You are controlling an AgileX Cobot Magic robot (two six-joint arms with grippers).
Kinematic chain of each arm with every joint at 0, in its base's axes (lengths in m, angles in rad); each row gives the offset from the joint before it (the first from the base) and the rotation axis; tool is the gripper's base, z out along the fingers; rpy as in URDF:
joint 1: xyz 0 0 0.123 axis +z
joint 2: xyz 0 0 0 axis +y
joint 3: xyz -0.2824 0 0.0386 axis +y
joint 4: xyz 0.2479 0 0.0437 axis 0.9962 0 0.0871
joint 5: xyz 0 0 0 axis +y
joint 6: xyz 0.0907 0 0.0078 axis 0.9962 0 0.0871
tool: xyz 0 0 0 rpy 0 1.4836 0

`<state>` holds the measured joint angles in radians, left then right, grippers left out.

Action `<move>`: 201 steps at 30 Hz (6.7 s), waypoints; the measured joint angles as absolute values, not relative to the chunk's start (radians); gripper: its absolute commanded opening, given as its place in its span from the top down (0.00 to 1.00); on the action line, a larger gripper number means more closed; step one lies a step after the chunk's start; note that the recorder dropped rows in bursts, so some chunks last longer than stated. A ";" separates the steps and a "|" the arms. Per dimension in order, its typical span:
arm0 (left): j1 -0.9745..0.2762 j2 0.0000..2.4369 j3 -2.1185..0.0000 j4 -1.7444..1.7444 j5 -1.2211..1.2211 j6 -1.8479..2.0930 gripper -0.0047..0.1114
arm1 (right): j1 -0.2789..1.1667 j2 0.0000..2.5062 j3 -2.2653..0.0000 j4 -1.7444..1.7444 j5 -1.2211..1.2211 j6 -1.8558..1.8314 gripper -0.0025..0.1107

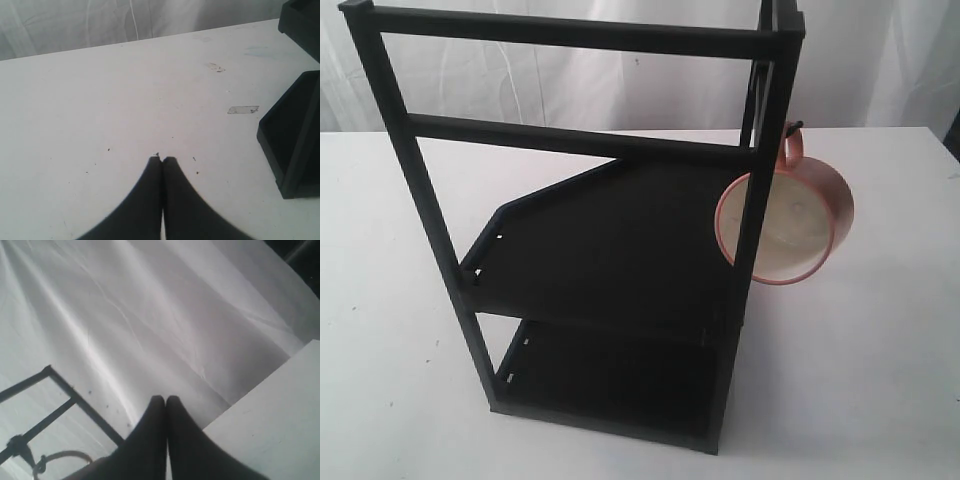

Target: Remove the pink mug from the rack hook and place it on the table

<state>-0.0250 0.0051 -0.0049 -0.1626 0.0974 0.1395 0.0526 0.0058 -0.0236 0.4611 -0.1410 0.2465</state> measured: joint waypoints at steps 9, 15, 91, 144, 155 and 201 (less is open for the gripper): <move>-0.025 0.005 -0.005 -0.163 0.097 0.140 0.96 | 0.093 0.130 -0.441 0.311 0.380 0.019 0.91; -0.025 0.005 -0.005 -0.163 0.097 0.140 0.96 | 0.116 0.364 -0.637 0.551 0.632 -0.353 0.39; -0.025 0.005 -0.005 -0.163 0.097 0.140 0.96 | 0.294 1.059 -0.664 0.541 0.249 -0.594 0.98; -0.025 0.005 -0.005 -0.163 0.099 0.140 0.96 | 0.145 0.998 -0.664 0.073 0.754 -0.219 0.98; -0.025 0.005 -0.005 -0.163 0.099 0.140 0.96 | 0.145 0.998 -0.664 0.091 0.936 -0.209 0.98; -0.025 0.005 -0.005 -0.163 0.099 0.140 0.96 | 0.145 1.214 -0.597 0.091 0.753 -0.204 0.98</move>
